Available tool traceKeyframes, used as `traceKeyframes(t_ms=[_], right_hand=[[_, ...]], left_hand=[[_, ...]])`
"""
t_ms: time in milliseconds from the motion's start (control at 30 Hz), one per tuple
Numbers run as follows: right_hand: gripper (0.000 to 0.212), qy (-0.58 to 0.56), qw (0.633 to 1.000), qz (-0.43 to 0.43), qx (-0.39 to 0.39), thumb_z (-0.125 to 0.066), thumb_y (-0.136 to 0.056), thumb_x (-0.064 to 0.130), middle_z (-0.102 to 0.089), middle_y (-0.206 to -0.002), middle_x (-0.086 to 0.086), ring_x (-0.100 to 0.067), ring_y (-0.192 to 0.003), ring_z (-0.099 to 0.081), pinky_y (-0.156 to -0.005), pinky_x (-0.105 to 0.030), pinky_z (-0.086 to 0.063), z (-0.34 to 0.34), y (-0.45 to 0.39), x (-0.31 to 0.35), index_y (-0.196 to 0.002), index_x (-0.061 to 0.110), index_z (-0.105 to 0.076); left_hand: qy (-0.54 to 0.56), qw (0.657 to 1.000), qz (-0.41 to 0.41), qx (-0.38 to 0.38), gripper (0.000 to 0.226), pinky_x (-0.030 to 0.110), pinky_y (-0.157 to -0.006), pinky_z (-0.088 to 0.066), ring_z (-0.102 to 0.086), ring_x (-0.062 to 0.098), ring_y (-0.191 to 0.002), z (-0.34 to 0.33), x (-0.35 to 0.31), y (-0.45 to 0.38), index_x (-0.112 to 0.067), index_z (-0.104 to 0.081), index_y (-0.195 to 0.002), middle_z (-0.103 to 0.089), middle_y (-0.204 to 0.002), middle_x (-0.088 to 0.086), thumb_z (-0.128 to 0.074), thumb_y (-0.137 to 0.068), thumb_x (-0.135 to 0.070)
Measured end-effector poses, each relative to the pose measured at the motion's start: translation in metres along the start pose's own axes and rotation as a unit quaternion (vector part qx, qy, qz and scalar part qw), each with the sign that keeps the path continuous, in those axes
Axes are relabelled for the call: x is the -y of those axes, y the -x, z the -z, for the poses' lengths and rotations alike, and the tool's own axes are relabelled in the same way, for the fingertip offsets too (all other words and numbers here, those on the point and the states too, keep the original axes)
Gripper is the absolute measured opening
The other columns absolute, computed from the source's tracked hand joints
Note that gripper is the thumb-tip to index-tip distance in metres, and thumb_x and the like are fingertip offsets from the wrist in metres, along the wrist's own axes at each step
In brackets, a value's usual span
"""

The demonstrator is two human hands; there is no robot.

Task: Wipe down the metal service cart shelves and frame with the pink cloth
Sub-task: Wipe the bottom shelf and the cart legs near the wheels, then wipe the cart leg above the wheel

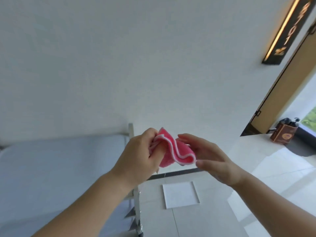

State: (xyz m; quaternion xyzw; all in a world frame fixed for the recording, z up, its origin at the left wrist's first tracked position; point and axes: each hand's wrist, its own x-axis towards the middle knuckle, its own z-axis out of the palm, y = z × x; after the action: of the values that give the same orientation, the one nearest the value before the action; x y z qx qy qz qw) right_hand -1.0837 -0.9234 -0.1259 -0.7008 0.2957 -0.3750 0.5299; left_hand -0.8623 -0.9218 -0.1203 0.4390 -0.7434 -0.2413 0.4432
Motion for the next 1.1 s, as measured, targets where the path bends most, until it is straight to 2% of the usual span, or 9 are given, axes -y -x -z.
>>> traceKeyframes(t_ms=[67, 267, 433, 567, 733, 800, 867, 1000, 1100], right_hand=[[0.057, 0.002, 1.0, -0.001, -0.024, -0.059, -0.078, -0.006, -0.055, -0.128, -0.023, -0.039, -0.118, -0.052, -0.102, -0.052, -0.04, 0.035, 0.001, 0.034, -0.132, 0.002, -0.044], [0.019, 0.001, 0.992, 0.016, -0.129, -0.064, -0.084, 0.02, -0.071, -0.095, -0.014, -0.027, -0.09, -0.066, -0.082, -0.038, -0.052, 0.108, -0.014, 0.102, -0.098, 0.011, -0.071], [0.014, 0.076, 0.984, 0.017, -0.16, -0.06, -0.082, 0.014, -0.071, -0.089, -0.014, -0.023, -0.084, -0.064, -0.085, -0.045, -0.048, 0.154, -0.034, 0.125, -0.09, 0.014, -0.072], [0.018, 0.126, 0.983, 0.004, -0.131, -0.059, -0.077, 0.018, -0.069, -0.091, -0.019, -0.031, -0.086, -0.063, -0.087, -0.055, -0.047, 0.174, -0.057, 0.13, -0.09, 0.016, -0.071], [0.028, 0.085, 0.991, -0.03, -0.1, -0.06, -0.079, 0.034, -0.069, -0.087, -0.004, -0.017, -0.084, -0.063, -0.076, -0.031, -0.048, 0.198, -0.086, 0.127, -0.096, 0.013, -0.069], [0.039, 0.106, 0.985, -0.08, -0.107, -0.068, -0.075, 0.043, -0.07, -0.094, -0.005, -0.02, -0.088, -0.066, -0.078, -0.033, -0.053, 0.203, -0.101, 0.119, -0.1, 0.013, -0.067], [0.029, 0.151, 0.973, -0.123, -0.126, -0.073, -0.073, 0.026, -0.07, -0.093, -0.009, -0.023, -0.086, -0.067, -0.082, -0.04, -0.053, 0.21, -0.116, 0.106, -0.097, 0.013, -0.065], [0.02, 0.228, 0.944, -0.178, -0.161, -0.06, -0.064, 0.005, -0.055, -0.071, -0.006, -0.019, -0.068, -0.052, -0.062, -0.039, -0.043, 0.234, -0.136, 0.073, -0.083, 0.007, -0.062], [0.017, 0.176, 0.948, -0.196, -0.178, -0.062, -0.076, -0.001, -0.059, -0.079, -0.012, -0.023, -0.075, -0.058, -0.075, -0.047, -0.054, 0.261, -0.144, 0.044, -0.092, -0.004, -0.063]], left_hand=[[0.008, 1.0, 0.0, -0.011, 0.028, 0.029, -0.048, -0.039, -0.043, 0.009, -0.049, -0.001, -0.037, -0.034, -0.016, -0.052, -0.072, -0.051, -0.055, -0.002, -0.044, -0.081, -0.042], [0.014, 1.0, -0.013, -0.017, 0.004, 0.016, -0.051, -0.039, -0.05, 0.004, -0.053, -0.034, -0.106, -0.097, -0.026, -0.058, -0.078, -0.061, -0.064, -0.007, -0.055, -0.078, -0.028], [-0.04, 0.999, -0.023, 0.007, 0.049, 0.022, -0.078, -0.049, -0.058, -0.002, -0.095, -0.046, -0.128, -0.139, -0.044, -0.042, -0.11, -0.057, -0.104, -0.023, -0.061, -0.067, -0.062], [0.016, 0.998, -0.056, 0.005, 0.026, 0.038, -0.068, -0.054, -0.063, 0.012, -0.074, -0.052, -0.137, -0.175, -0.029, -0.063, -0.095, -0.068, -0.082, -0.006, -0.055, -0.083, -0.051], [0.015, 0.998, -0.048, -0.029, 0.022, 0.037, -0.062, -0.046, -0.058, 0.025, -0.067, -0.051, -0.114, -0.229, -0.013, -0.063, -0.082, -0.064, -0.074, 0.014, -0.05, -0.091, -0.027], [0.019, 0.999, -0.045, -0.015, 0.025, 0.038, -0.059, -0.044, -0.052, 0.021, -0.061, -0.053, -0.106, -0.25, -0.008, -0.06, -0.081, -0.062, -0.076, 0.018, -0.049, -0.091, -0.028], [0.026, 0.998, -0.049, 0.004, 0.029, 0.04, -0.059, -0.043, -0.047, 0.015, -0.061, -0.055, -0.098, -0.269, -0.004, -0.058, -0.08, -0.057, -0.07, 0.017, -0.049, -0.091, -0.029], [0.044, 0.999, -0.01, -0.017, 0.031, 0.03, -0.054, -0.034, -0.039, 0.01, -0.055, -0.057, -0.066, -0.299, -0.01, -0.049, -0.068, -0.043, -0.058, -0.004, -0.049, -0.091, -0.029], [0.052, 0.998, 0.037, -0.018, 0.028, 0.032, -0.058, -0.034, -0.04, 0.01, -0.055, -0.059, -0.039, -0.314, -0.01, -0.05, -0.07, -0.042, -0.059, -0.007, -0.047, -0.09, -0.029]])
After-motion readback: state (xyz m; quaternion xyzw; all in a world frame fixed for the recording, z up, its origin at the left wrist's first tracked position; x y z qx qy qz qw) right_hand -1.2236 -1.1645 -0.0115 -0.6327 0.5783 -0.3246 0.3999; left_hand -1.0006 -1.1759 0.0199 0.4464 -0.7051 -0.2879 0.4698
